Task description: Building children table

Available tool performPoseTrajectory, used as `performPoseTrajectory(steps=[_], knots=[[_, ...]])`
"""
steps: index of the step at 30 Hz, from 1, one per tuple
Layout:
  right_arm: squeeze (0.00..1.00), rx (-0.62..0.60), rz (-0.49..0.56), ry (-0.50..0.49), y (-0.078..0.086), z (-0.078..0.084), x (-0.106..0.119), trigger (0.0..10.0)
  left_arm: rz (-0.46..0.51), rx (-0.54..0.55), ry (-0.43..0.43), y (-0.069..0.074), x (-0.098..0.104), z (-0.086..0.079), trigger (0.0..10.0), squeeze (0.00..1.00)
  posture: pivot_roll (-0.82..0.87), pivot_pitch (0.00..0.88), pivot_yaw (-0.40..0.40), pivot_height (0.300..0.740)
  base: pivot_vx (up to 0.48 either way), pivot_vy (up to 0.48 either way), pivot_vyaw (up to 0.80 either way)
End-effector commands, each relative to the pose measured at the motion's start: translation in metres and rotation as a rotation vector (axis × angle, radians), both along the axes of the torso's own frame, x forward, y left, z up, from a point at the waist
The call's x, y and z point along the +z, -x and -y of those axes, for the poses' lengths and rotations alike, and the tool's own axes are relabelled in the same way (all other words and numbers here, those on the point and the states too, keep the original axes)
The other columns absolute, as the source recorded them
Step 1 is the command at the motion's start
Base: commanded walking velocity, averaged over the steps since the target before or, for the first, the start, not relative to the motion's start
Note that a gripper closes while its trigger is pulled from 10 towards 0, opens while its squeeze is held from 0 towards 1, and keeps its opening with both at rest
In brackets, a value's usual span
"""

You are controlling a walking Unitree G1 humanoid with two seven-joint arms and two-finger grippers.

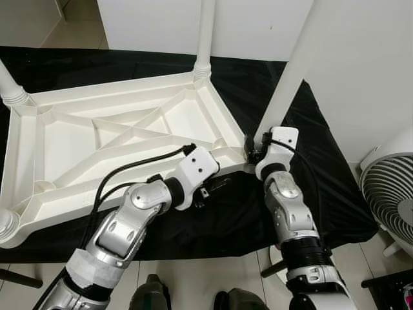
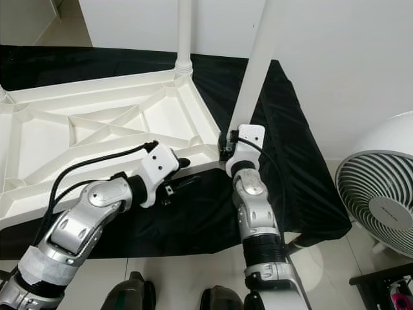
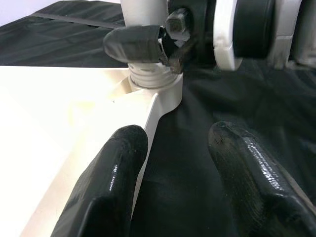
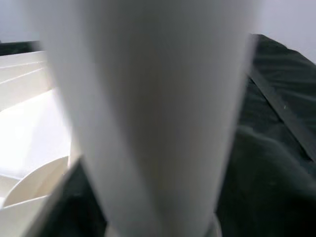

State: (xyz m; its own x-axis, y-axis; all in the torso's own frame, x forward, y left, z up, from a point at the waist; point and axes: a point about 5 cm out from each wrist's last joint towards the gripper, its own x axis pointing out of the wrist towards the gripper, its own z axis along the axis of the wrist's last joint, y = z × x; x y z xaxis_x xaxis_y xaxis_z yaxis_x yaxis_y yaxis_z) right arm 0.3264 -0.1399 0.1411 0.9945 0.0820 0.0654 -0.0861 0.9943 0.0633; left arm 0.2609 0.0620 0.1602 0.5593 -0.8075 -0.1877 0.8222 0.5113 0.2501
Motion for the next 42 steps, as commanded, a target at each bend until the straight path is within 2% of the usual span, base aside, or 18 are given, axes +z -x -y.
performPoseTrajectory(steps=[1,4,5,6,8,10,11,12,14,16,18,20,26,31,32,33,39,42], knots=[[1.0,0.061,0.034,0.009,0.001,0.006,0.007,10.0,0.011,0.028,-0.002,-0.001,0.002,-0.002,10.0,0.0,0.01,0.048,-0.024,0.74,0.0,0.0,0.0],[1.0,0.088,0.031,0.029,0.001,0.007,0.007,10.0,0.01,0.027,-0.002,-0.001,0.003,-0.001,10.0,0.0,0.01,0.048,-0.024,0.74,0.0,0.0,0.0],[0.05,0.144,0.014,0.06,0.001,0.008,0.004,10.0,0.01,0.026,-0.001,-0.001,0.003,-0.001,10.0,0.0,0.01,0.048,-0.021,0.74,0.0,0.0,0.0],[0.0,0.198,0.0,0.086,0.0,0.009,0.002,10.0,0.01,0.025,-0.001,-0.001,0.003,-0.002,10.0,0.0,0.01,0.048,-0.019,0.74,0.0,0.0,0.0],[0.0,0.198,0.0,0.086,0.0,0.009,0.002,10.0,0.01,0.025,-0.001,-0.001,0.003,-0.002,10.0,0.0,0.01,0.048,-0.019,0.74,0.0,0.0,0.0],[0.0,0.316,-0.023,0.159,0.001,0.01,-0.003,10.0,0.011,0.02,0.002,-0.001,0.004,-0.001,10.0,0.0,0.01,0.048,-0.017,0.74,0.0,0.0,0.0],[0.0,0.316,-0.023,0.159,0.001,0.01,-0.003,10.0,0.011,0.02,0.002,-0.001,0.004,-0.001,10.0,0.0,0.01,0.048,-0.017,0.74,0.0,0.0,0.0],[0.0,0.391,-0.028,0.19,0.002,0.01,-0.006,10.0,0.012,0.017,0.002,-0.001,0.005,-0.001,10.0,0.0,0.01,0.048,-0.014,0.74,0.0,0.0,0.0],[0.0,0.391,-0.028,0.19,0.002,0.01,-0.006,10.0,0.012,0.017,0.002,-0.001,0.005,-0.001,10.0,0.0,0.01,0.048,-0.014,0.74,0.0,0.0,0.0],[0.0,0.524,-0.052,0.238,0.003,0.008,-0.012,10.0,0.013,0.014,0.001,-0.001,0.006,-0.001,10.0,0.0,0.02,0.045,-0.011,0.74,0.0,0.0,0.0],[0.0,0.576,-0.06,0.251,0.001,0.008,-0.014,10.0,0.014,0.012,0.002,-0.001,0.006,-0.002,10.0,0.0,0.02,0.042,-0.011,0.74,0.0,0.0,0.0],[0.0,0.576,-0.06,0.251,0.001,0.008,-0.014,10.0,0.014,0.012,0.002,-0.001,0.006,-0.002,10.0,0.0,0.02,0.042,-0.011,0.74,0.0,0.0,0.0],[0.0,0.687,-0.064,0.289,-0.014,0.006,-0.01,10.0,0.009,0.006,-0.001,-0.001,0.006,-0.001,10.0,0.0,0.03,0.035,-0.015,0.74,0.0,0.0,0.0],[0.0,0.712,-0.062,0.29,-0.019,0.002,-0.009,10.0,-0.016,0.004,0.001,0.001,-0.001,0.004,10.0,0.0,0.04,0.037,-0.024,0.74,0.0,0.0,0.0],[0.0,0.718,-0.059,0.29,-0.019,0.001,-0.009,4.0,-0.023,0.006,0.003,0.002,-0.002,0.005,10.0,0.0,0.04,0.037,-0.024,0.74,0.0,0.0,0.0],[0.0,0.739,-0.069,0.284,-0.019,-0.001,-0.012,0.0,-0.032,0.002,-0.002,0.003,-0.006,0.006,10.0,0.0,0.03,0.042,-0.032,0.74,0.0,0.0,0.0],[0.0,0.767,-0.089,0.271,-0.018,-0.002,-0.019,0.0,-0.078,-0.012,0.006,0.006,-0.012,0.007,10.0,0.0,0.03,0.044,-0.037,0.74,0.0,0.0,0.0],[0.0,0.745,-0.105,0.244,-0.017,0.002,-0.024,0.0,-0.139,0.004,0.03,0.004,-0.014,0.005,10.0,0.0,0.02,0.051,-0.035,0.74,0.0,0.0,0.0]])
